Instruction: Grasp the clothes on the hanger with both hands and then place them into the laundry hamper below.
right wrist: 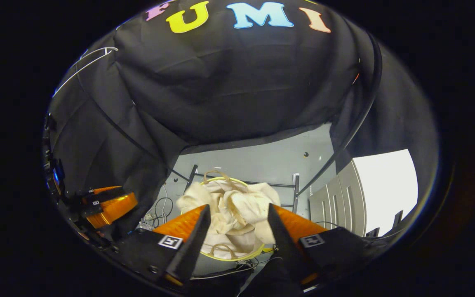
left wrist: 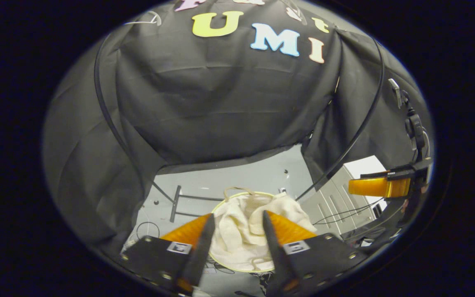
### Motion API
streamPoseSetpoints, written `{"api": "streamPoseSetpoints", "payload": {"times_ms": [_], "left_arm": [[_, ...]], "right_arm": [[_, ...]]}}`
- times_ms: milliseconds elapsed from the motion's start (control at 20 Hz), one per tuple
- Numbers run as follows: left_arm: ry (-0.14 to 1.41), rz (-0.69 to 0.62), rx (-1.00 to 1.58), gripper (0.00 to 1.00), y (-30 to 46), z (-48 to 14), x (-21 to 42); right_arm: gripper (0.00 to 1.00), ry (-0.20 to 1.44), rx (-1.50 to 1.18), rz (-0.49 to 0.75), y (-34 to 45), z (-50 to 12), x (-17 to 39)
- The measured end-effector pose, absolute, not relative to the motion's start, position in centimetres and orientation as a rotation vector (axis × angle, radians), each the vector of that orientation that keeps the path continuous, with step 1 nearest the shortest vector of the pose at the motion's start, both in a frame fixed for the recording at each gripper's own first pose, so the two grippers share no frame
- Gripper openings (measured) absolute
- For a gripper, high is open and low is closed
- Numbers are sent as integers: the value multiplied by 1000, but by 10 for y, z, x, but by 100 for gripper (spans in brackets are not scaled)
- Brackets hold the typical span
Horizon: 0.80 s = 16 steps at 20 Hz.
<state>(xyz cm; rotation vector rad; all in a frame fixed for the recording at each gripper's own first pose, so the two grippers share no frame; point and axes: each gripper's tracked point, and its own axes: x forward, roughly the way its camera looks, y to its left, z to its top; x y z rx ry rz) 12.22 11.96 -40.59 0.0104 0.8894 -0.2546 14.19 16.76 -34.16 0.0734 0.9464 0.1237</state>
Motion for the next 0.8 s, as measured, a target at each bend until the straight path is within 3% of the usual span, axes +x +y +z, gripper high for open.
{"api": "streamPoseSetpoints", "payload": {"times_ms": [50,100,500,800], "left_arm": [[899,-239,13,80,125,-409,117],[908,-223,19,96,129,-412,113],[995,-119,-61,96,139,-434,65],[1035,-66,-93,96,103,-431,32]], "right_arm": [[100,940,73,116,165,-340,138],[100,940,70,105,159,-339,134],[99,943,118,-29,99,-333,108],[98,928,163,-97,46,-327,91]]}}
